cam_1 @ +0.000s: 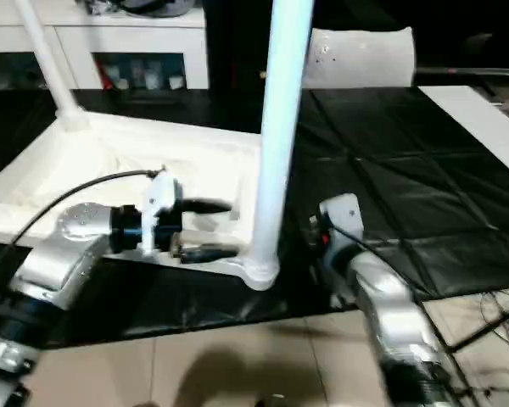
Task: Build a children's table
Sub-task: Rotate table base, then rotate leg to tighten
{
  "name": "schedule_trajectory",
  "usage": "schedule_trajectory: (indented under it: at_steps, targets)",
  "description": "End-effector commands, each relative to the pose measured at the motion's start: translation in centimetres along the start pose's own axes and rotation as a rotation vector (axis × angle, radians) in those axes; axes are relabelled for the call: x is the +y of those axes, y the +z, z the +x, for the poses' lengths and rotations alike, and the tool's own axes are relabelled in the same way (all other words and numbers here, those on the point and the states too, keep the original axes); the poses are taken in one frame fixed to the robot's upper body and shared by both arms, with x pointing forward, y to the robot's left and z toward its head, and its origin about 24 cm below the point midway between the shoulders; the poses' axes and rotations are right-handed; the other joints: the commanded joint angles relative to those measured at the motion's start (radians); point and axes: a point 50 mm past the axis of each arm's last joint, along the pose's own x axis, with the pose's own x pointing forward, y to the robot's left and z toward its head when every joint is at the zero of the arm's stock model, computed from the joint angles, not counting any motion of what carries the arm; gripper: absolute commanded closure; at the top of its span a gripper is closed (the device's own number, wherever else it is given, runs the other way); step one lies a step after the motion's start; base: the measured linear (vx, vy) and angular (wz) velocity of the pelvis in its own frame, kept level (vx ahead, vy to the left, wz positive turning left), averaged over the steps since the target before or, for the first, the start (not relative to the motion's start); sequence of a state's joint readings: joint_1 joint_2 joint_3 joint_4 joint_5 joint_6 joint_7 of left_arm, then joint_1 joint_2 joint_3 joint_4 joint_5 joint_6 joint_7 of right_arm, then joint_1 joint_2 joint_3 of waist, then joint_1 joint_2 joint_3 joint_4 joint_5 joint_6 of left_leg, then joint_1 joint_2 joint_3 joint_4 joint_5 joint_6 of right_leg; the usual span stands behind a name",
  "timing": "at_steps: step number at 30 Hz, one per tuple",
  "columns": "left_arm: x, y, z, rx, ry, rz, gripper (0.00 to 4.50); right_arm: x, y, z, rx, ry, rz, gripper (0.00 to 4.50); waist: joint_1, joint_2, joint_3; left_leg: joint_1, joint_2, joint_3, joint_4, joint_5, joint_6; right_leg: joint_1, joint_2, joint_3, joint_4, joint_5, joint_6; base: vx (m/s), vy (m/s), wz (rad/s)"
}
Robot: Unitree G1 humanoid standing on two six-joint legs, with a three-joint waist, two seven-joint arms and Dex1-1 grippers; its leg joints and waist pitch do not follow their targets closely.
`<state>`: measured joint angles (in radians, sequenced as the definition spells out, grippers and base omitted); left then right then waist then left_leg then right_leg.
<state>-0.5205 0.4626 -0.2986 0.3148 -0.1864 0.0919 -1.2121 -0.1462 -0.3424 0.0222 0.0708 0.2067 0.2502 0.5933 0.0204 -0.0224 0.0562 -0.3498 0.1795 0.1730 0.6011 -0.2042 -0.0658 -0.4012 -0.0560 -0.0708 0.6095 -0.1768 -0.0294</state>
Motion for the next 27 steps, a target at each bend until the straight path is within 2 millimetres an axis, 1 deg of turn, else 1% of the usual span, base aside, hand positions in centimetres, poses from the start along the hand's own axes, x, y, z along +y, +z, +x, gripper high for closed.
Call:
schedule_trajectory:
  at_steps: [1,2,3,4,5,6,7,8,9,10,11,12,13,14,15,16,18,19,20,22,23,24,25,26,27]
  targets:
    - [0.2,-0.6,0.2,0.079,-0.042,0.055,0.85,1.0,1.0,-0.8,-0.009,0.133,-0.022,0.0,0.007,0.011,-0.061,0.004,0.045,-0.017,-0.071,-0.214,0.048,0.055,-0.077,0.056,-0.093,-0.348,-0.115,0.0,0.0,0.0]
    - [0.4,-0.7,0.2,0.104,-0.045,0.07,0.85,1.3,1.1,-1.3,-0.004,0.177,-0.03,0.0,0.009,0.013,-0.062,0.002,0.043,-0.016,-0.069,-0.204,0.046,0.055,-0.076,0.056,-0.093,-0.344,-0.119,0.0,0.0,0.0]
    - [0.4,-0.7,0.2,0.104,-0.045,0.07,0.85,1.3,1.1,-1.3,-0.004,0.177,-0.03,0.0,0.012,0.013,-0.061,0.002,0.044,-0.016,-0.07,-0.202,0.046,0.056,-0.077,0.056,-0.095,-0.344,-0.12,0.0,0.0,0.0]
    - [0.9,-0.8,0.5,0.16,-0.07,0.117,1.02,1.5,1.3,-2.5,0.019,0.244,-0.042,0.0,0.016,0.011,-0.06,-0.001,0.043,-0.016,-0.07,-0.195,0.047,0.057,-0.076,0.056,-0.096,-0.338,-0.122,0.0,0.0,0.0]
    - [1.0,-0.8,0.7,0.174,-0.088,0.129,1.21,1.6,1.4,-3.1,0.028,0.272,-0.049,0.0,0.023,0.01,-0.062,0.003,0.044,-0.016,-0.067,-0.198,0.05,0.058,-0.078,0.057,-0.095,-0.337,-0.117,0.0,0.0,0.0]
    - [1.0,-0.8,0.7,0.174,-0.088,0.129,1.25,1.6,1.4,-3.1,0.028,0.272,-0.049,0.0,0.024,0.008,-0.061,0.0,0.044,-0.016,-0.069,-0.194,0.054,0.06,-0.078,0.057,-0.095,-0.336,-0.115,0.0,0.0,0.0]
    - [1.2,-0.6,1.0,0.175,-0.096,0.131,1.28,1.8,1.5,-3.7,0.039,0.302,-0.044,0.0,0.026,0.011,-0.06,-0.003,0.043,-0.016,-0.069,-0.191,0.052,0.059,-0.082,0.055,-0.096,-0.351,-0.117,0.0,0.0,0.0]
    - [1.3,-0.5,1.1,0.178,-0.104,0.133,1.28,1.8,1.6,-4.0,0.046,0.316,-0.043,0.0,0.028,0.006,-0.061,-0.001,0.041,-0.015,-0.066,-0.19,0.054,0.059,-0.081,0.053,-0.1,-0.371,-0.113,0.0,0.0,0.0]
    - [1.4,-0.5,1.1,0.179,-0.108,0.136,1.37,1.9,1.6,-4.1,0.05,0.322,-0.042,0.0,0.029,0.005,-0.06,-0.003,0.042,-0.016,-0.066,-0.189,0.053,0.059,-0.082,0.054,-0.1,-0.379,-0.111,0.0,0.0,0.0]
    - [1.5,-0.5,1.4,0.182,-0.128,0.139,1.64,2.1,1.8,-4.7,0.063,0.352,-0.034,0.0,0.029,0.009,-0.059,-0.003,0.039,-0.016,-0.066,-0.189,0.055,0.057,-0.081,0.052,-0.105,-0.404,-0.104,0.0,0.0,0.0]
    - [1.6,-0.5,1.6,0.183,-0.139,0.14,1.69,2.2,1.8,-5.0,0.071,0.371,-0.029,0.0,0.031,0.006,-0.059,-0.002,0.038,-0.015,-0.064,-0.189,0.06,0.057,-0.079,0.051,-0.109,-0.419,-0.092,0.0,0.0,0.0]
    - [1.6,-0.5,1.9,0.178,-0.158,0.133,1.69,2.4,1.9,-5.4,0.083,0.394,-0.031,0.0,0.031,0.005,-0.061,-0.002,0.04,-0.017,-0.065,-0.188,0.058,0.059,-0.081,0.051,-0.105,-0.419,-0.092,0.0,0.0,0.0]
    - [1.6,-0.5,2.4,0.174,-0.199,0.126,1.81,2.7,1.9,-6.0,0.103,0.432,-0.028,0.0,0.033,0.006,-0.059,-0.002,0.037,-0.015,-0.064,-0.19,0.06,0.057,-0.08,0.05,-0.11,-0.439,-0.082,0.0,0.0,0.0]
    - [1.6,-0.5,2.4,0.175,-0.212,0.123,1.81,2.7,2.0,-6.1,0.109,0.441,-0.028,0.0,0.033,0.007,-0.057,-0.002,0.033,-0.014,-0.063,-0.189,0.066,0.056,-0.077,0.049,-0.118,-0.459,-0.071,0.0,0.0,0.0]
    - [1.6,-0.6,2.5,0.179,-0.224,0.12,2.09,2.7,2.0,-6.2,0.113,0.443,-0.027,0.0,0.038,0.005,-0.061,-0.003,0.034,-0.015,-0.062,-0.181,0.067,0.058,-0.08,0.049,-0.116,-0.462,-0.062,0.0,0.0,0.0]
    - [1.6,-0.6,2.5,0.183,-0.231,0.117,2.09,2.7,2.0,-6.3,0.116,0.442,-0.028,0.0,0.038,0.006,-0.062,-0.005,0.036,-0.017,-0.064,-0.178,0.066,0.057,-0.082,0.048,-0.114,-0.459,-0.064,0.0,0.0,0.0]
    - [1.5,-0.7,2.6,0.206,-0.255,0.123,2.17,2.7,2.1,-6.5,0.119,0.448,-0.028,0.0,0.037,0.006,-0.062,-0.004,0.036,-0.017,-0.063,-0.183,0.065,0.055,-0.081,0.046,-0.115,-0.457,-0.069,0.0,0.0,0.0]
    - [1.6,-0.8,2.6,0.214,-0.261,0.126,2.23,2.6,2.2,-6.6,0.12,0.446,-0.025,0.0,0.038,0.008,-0.062,-0.004,0.038,-0.018,-0.064,-0.183,0.063,0.055,-0.081,0.046,-0.114,-0.453,-0.072,0.0,0.0,0.0]
    - [1.6,-0.8,2.7,0.217,-0.26,0.128,2.48,2.6,2.2,-6.5,0.121,0.444,-0.025,0.0,0.039,0.008,-0.062,-0.003,0.038,-0.018,-0.063,-0.183,0.064,0.054,-0.081,0.046,-0.114,-0.447,-0.072,0.0,0.0,0.0]
    - [1.8,-0.8,2.9,0.223,-0.251,0.138,2.55,2.5,2.2,-6.5,0.126,0.442,-0.033,0.0,0.041,0.007,-0.063,-0.003,0.039,-0.018,-0.064,-0.178,0.062,0.055,-0.081,0.046,-0.111,-0.43,-0.078,0.0,0.0,0.0]
    - [2.0,-0.8,2.9,0.224,-0.249,0.141,2.58,2.6,2.2,-6.5,0.129,0.446,-0.031,0.0,0.044,0.009,-0.063,-0.002,0.038,-0.017,-0.063,-0.176,0.063,0.055,-0.081,0.045,-0.112,-0.425,-0.081,0.0,0.0,0.0]
    - [2.0,-0.8,3.0,0.224,-0.249,0.142,2.61,2.7,2.3,-6.5,0.131,0.449,-0.029,0.0,0.044,0.008,-0.062,-0.003,0.036,-0.016,-0.063,-0.176,0.065,0.055,-0.079,0.045,-0.114,-0.428,-0.079,0.0,0.0,0.0]
    - [2.1,-0.9,3.0,0.227,-0.248,0.144,2.76,2.7,2.3,-6.5,0.133,0.452,-0.026,0.0,0.046,0.005,-0.063,-0.002,0.038,-0.018,-0.064,-0.176,0.064,0.058,-0.082,0.045,-0.112,-0.425,-0.078,0.0,0.0,0.0]
    - [2.1,-0.9,3.0,0.23,-0.246,0.146,2.88,2.7,2.3,-6.4,0.133,0.453,-0.025,0.0,0.047,0.006,-0.062,-0.003,0.038,-0.018,-0.064,-0.175,0.065,0.057,-0.082,0.045,-0.112,-0.424,-0.08,0.0,0.0,0.0]
    - [2.2,-0.9,3.1,0.232,-0.245,0.148,2.88,2.7,2.2,-6.4,0.133,0.456,-0.022,0.0,0.047,0.005,-0.063,-0.003,0.038,-0.018,-0.064,-0.174,0.065,0.058,-0.083,0.044,-0.112,-0.425,-0.08,0.0,0.0,0.0]
